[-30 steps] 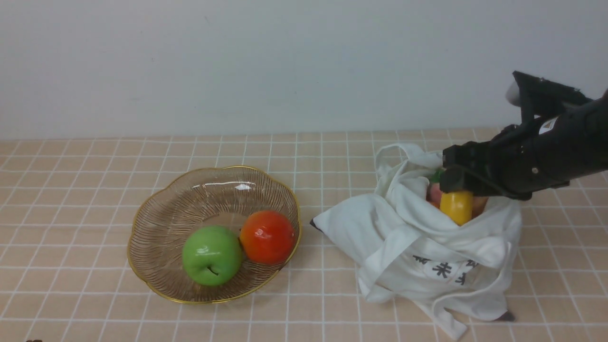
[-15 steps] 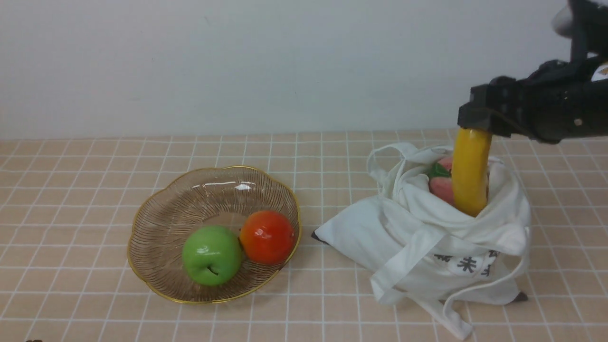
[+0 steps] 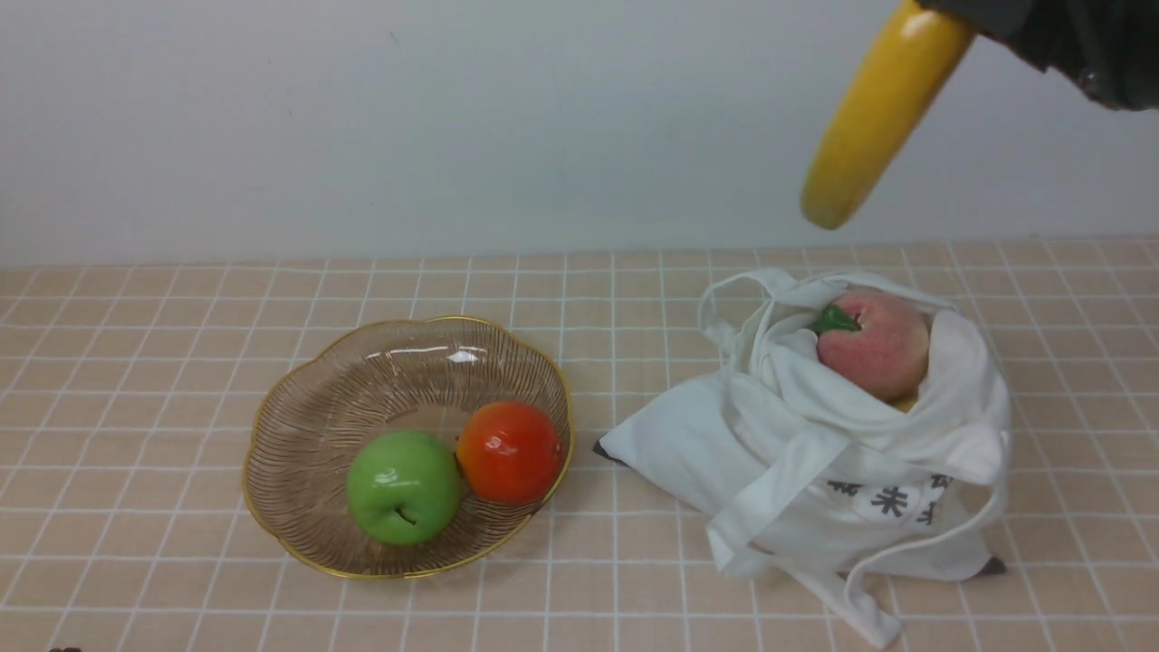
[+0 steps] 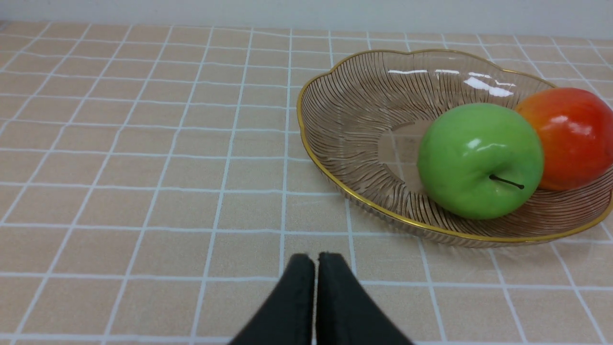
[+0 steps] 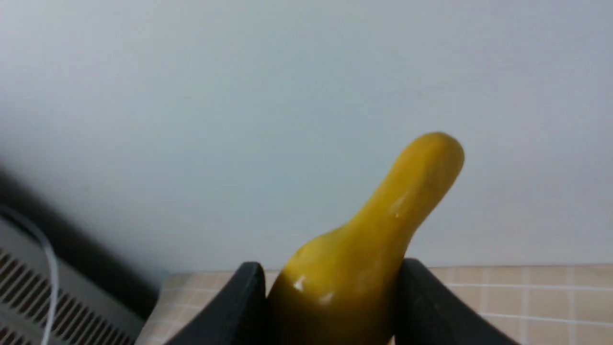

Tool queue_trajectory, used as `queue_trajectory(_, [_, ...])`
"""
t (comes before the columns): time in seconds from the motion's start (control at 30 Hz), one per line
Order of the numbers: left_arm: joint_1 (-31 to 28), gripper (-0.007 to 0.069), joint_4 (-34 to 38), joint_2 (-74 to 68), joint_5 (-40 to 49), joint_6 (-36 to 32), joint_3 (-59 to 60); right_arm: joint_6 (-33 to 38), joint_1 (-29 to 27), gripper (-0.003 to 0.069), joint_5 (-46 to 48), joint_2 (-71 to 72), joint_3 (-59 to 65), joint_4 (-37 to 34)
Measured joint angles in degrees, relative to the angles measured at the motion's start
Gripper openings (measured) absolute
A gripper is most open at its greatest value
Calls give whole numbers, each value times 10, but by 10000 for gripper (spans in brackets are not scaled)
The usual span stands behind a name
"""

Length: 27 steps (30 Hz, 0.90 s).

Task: Take the fruit out of the bag on the brown coffee tablecloth and place them on the plate.
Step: 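Take the banana out of the bag and place it in the fruit dish with the right gripper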

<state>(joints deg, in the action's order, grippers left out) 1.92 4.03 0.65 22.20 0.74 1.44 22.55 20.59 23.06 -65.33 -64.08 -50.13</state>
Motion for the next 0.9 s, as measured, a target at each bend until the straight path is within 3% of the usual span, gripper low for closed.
queue_trajectory(0.13, [0,-8,0,0,0,0,0,111,62,316,-5,-10,0,-72])
queue_trajectory(0.2, [0,-8,0,0,0,0,0,242,137,316,-23,-40,0,-161])
queue_trajectory(0.27, [0,-8,0,0,0,0,0,284,160,316,-33,-55,0,-191])
queue_trajectory(0.37, [0,-8,0,0,0,0,0,433,232,316,-79,-133,-12,-309])
queue_trajectory(0.5, [0,-8,0,0,0,0,0,514,261,316,-93,-196,-45,-372])
queue_trajectory(0.53, [0,-8,0,0,0,1,0,566,275,316,-102,-237,-73,-400])
queue_trajectory(0.77, [0,-8,0,0,0,1,0,626,283,316,-142,-363,-160,-479])
queue_trajectory(0.9, [0,-8,0,0,0,1,0,644,283,316,-210,-435,-203,-498])
